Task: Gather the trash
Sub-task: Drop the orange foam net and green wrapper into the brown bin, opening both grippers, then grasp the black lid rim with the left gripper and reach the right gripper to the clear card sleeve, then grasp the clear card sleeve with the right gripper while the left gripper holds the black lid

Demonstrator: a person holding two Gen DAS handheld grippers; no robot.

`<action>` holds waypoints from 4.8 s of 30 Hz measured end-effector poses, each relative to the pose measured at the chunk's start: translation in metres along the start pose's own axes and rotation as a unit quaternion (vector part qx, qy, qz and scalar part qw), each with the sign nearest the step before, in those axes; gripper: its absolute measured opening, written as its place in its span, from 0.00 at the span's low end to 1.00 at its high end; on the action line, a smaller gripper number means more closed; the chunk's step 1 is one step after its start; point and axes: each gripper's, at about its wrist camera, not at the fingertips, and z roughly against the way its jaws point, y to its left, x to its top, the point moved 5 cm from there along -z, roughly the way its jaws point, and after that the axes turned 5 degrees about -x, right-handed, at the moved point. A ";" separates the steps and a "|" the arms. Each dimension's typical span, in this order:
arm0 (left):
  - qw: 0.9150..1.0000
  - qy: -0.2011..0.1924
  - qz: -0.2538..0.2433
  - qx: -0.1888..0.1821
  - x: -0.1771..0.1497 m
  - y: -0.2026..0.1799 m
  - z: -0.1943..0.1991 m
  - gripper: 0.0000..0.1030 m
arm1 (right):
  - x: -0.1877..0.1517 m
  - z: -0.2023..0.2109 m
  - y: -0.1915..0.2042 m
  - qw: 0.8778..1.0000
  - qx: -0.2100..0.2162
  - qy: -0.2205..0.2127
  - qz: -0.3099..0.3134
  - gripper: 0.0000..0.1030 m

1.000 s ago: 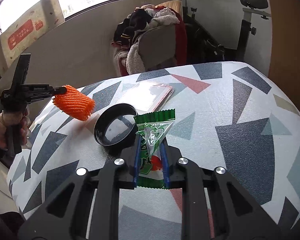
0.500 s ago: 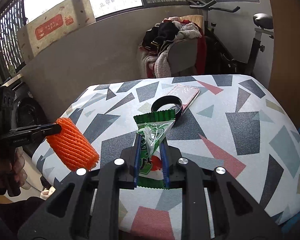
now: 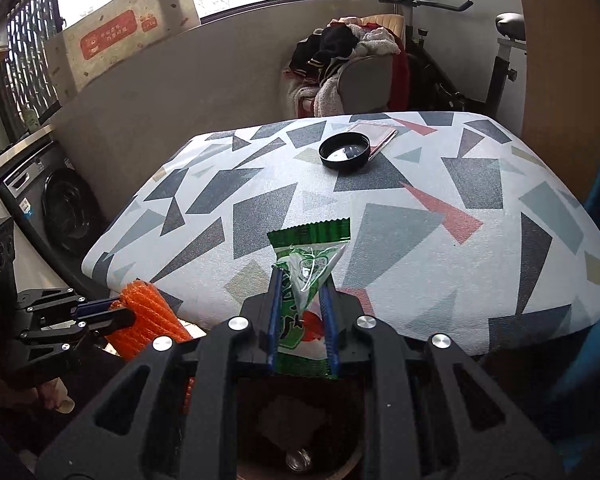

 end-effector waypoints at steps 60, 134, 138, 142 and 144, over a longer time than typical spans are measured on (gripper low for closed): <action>0.994 -0.046 0.080 0.060 0.070 0.098 -0.021 0.83 | 0.018 -0.070 -0.064 0.995 -0.084 0.025 -0.047 0.94; 0.986 -0.050 0.152 0.053 0.111 0.305 -0.070 0.04 | 0.262 -0.406 -0.110 0.948 -0.246 0.162 -0.125 0.94; 0.986 -0.046 0.151 0.053 0.114 0.305 -0.072 0.04 | 0.258 -0.411 -0.113 0.945 -0.236 0.175 -0.143 0.94; 0.986 -0.045 0.149 0.052 0.114 0.302 -0.072 0.04 | 0.255 -0.410 -0.102 0.956 -0.198 0.185 -0.115 0.93; 0.986 -0.049 0.152 0.046 0.112 0.298 -0.073 0.04 | 0.254 -0.402 -0.092 0.963 -0.178 0.182 -0.085 0.93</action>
